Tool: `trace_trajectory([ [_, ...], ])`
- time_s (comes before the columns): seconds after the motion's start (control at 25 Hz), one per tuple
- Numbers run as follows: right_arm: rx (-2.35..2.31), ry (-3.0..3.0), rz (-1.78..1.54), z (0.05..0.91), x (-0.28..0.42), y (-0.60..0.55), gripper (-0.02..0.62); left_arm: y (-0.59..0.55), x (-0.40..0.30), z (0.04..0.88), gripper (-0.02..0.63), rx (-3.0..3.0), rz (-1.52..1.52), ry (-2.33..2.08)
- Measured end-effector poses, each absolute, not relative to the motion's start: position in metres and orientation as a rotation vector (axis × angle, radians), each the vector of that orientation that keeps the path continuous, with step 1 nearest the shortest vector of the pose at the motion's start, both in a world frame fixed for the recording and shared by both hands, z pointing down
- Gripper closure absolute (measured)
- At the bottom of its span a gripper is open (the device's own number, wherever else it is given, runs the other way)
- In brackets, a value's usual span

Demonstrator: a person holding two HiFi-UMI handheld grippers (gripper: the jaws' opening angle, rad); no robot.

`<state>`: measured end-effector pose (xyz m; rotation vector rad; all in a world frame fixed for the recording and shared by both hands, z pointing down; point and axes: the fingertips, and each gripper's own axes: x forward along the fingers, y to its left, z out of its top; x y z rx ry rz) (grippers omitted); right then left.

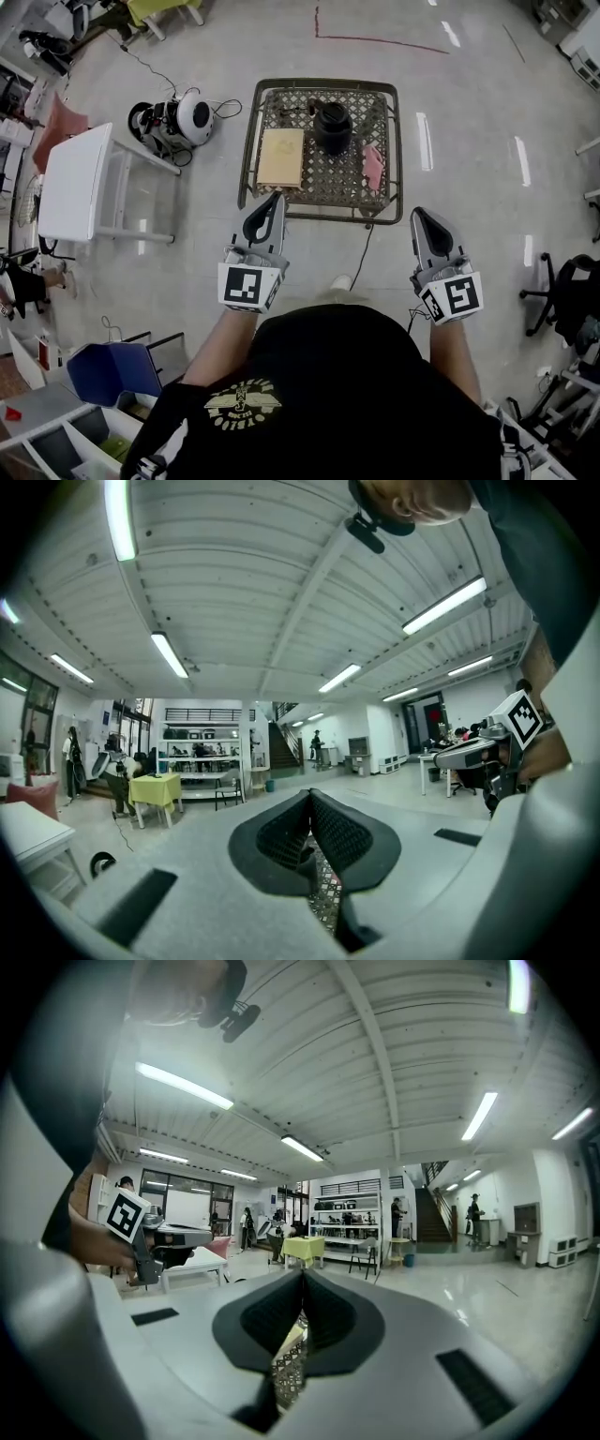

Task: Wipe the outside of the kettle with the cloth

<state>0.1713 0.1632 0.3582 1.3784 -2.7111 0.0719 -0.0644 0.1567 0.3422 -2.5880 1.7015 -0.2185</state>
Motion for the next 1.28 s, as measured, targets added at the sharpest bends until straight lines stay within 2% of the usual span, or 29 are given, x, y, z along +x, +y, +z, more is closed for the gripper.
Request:
trace_trajectory([
  [0.64, 1.401, -2.744, 0.138, 0.367, 0.169, 0.160, 0.584, 0.160, -0.078, 0.346, 0.601, -2.562, -0.275, 1.737],
  [1.28, 1.529, -2.637, 0.189, 0.374, 0.159, 0.096, 0.583, 0.064, -0.071, 0.353, 0.601, -2.691, -0.267, 1.548],
])
